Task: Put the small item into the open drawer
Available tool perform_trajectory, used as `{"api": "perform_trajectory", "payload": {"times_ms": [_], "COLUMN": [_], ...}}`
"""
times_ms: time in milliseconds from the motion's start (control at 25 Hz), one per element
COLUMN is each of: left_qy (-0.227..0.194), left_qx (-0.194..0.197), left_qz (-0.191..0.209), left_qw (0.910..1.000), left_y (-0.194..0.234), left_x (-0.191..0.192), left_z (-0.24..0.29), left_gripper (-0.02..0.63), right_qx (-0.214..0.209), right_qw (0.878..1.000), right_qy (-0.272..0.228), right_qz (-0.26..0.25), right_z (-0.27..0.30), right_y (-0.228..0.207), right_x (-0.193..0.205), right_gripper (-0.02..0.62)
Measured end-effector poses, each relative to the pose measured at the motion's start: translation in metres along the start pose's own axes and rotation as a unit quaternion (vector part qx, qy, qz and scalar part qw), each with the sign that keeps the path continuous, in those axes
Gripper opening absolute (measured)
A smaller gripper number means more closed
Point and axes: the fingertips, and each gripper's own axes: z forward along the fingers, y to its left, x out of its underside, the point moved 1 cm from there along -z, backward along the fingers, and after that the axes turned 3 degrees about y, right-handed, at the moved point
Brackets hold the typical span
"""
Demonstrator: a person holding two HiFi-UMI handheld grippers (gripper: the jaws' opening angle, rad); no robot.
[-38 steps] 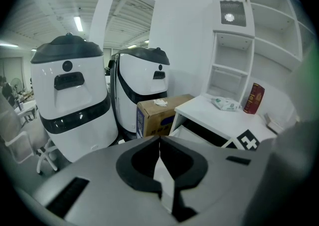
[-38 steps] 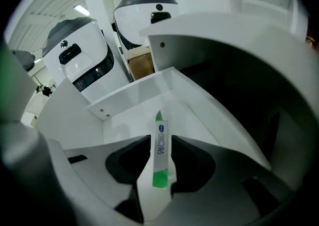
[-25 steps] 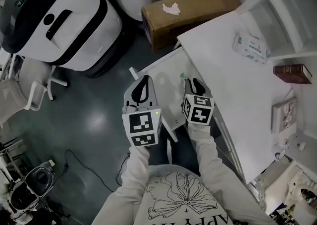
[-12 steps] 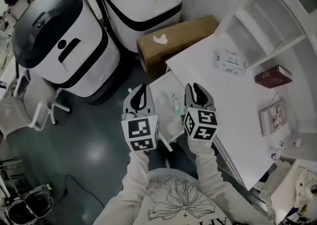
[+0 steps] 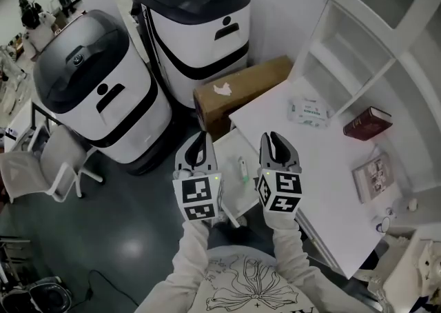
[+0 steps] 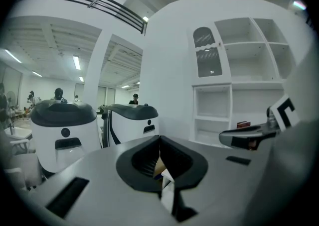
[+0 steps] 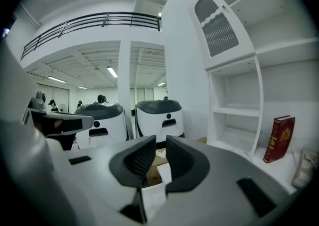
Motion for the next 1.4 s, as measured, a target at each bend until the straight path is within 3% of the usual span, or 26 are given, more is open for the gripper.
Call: {"api": "perform_trajectory", "payload": {"times_ms": [520,1400], "left_qy": [-0.054,-0.065], "left_qx": [0.014,0.021], "left_qz": [0.011,0.018], "left_qw": [0.9984,0.9975], "left_y": [-0.015,-0.022], "left_x": [-0.036,-0.043], "left_z": [-0.033,-0.041], "left_gripper": [0.006,0.006], "right_qx": [0.005,0.008], "right_qw": [0.998,0.997], "right_qy": [-0.065,-0.075], "right_qz": [0.003,0.007], "right_z": [-0.038,-0.047], "right_y": [0.007,0.01], "right_x": [-0.038,-0.042], "right_gripper": [0.029,0.012]}}
